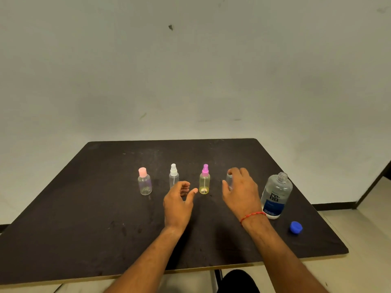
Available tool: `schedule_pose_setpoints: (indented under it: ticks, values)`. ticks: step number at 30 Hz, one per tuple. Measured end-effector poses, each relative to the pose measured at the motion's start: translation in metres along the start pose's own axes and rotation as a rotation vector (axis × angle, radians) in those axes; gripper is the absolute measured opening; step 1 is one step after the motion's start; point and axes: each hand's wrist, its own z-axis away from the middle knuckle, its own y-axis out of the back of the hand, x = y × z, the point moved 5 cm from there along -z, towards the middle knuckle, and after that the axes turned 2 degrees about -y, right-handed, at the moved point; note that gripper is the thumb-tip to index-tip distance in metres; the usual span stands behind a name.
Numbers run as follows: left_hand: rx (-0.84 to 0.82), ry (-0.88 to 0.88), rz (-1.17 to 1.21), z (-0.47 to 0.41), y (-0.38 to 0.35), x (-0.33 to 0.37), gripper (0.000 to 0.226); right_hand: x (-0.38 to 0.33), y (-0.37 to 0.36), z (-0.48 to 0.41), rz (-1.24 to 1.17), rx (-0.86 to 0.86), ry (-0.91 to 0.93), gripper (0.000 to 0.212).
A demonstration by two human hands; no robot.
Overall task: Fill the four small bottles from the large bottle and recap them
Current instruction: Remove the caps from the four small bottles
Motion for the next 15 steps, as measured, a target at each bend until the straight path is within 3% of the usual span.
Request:
schedule_pose_setpoints:
  ticks: [6,15]
  values:
    - [-0.061,0.023,-0.025,0.004,0.002,-0.012,0.029,-0.029,-0.036,-0.025,-0.071,-0.130,0.041,0.031]
    - [-0.114,-0.006,-0.056,0.006,-0.001,-0.011,0.044,-0.031,-0.072,-0.050,-0.101,-0.220,-0.139,0.032]
